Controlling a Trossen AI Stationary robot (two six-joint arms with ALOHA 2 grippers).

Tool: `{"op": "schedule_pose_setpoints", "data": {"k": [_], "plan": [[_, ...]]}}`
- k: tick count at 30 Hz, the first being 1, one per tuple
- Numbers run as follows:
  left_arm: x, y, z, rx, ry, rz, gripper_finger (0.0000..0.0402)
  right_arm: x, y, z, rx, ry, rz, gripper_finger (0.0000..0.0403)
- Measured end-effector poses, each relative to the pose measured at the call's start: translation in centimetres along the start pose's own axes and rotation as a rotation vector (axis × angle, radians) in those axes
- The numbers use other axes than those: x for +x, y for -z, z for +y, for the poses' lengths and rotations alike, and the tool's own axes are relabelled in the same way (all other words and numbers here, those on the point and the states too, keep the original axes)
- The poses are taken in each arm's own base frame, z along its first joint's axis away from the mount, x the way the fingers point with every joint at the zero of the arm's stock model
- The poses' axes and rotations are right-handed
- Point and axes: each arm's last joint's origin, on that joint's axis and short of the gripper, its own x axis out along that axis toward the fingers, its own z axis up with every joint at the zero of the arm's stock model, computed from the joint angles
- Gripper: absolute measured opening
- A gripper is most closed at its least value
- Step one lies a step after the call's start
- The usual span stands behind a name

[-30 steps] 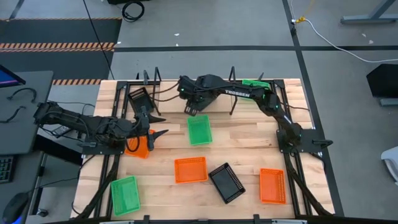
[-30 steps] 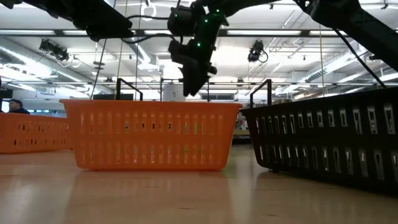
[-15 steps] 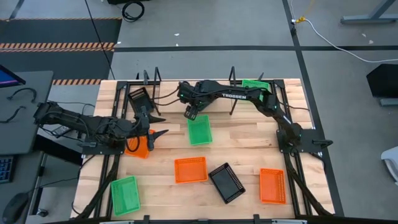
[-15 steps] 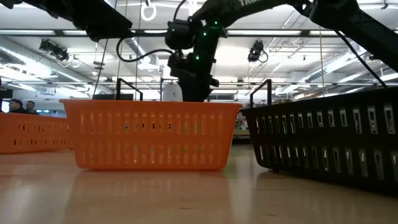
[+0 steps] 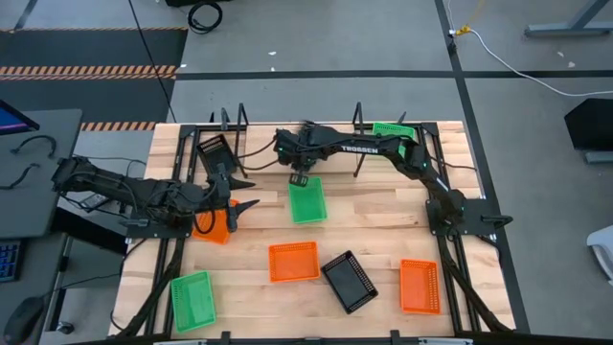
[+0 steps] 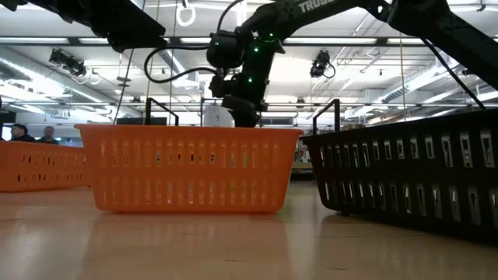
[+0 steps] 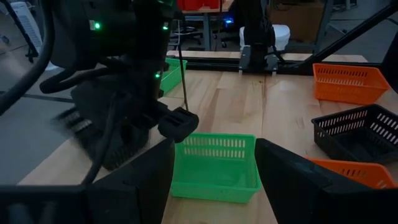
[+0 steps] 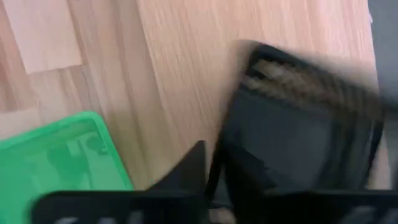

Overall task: Stack baskets on shelf by color
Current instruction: Adjust the black bin on the shelf

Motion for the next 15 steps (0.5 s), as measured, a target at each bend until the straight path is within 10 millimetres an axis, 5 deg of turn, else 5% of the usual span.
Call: {"op": "schedule_pose_setpoints", "data": {"k": [2, 15], "plan": [[0.0, 0.0, 0.0, 0.000, 0.000, 0.000, 0.0231, 0.0, 0.0, 0.0, -0.045, -0.002, 0.001, 0.0016], [0.0, 0.0, 0.0, 0.000, 0.000, 0.002, 0.0231, -0.1, 1.6, -0.7, -0.110, -0.023, 0.153, 0.0013]]}}
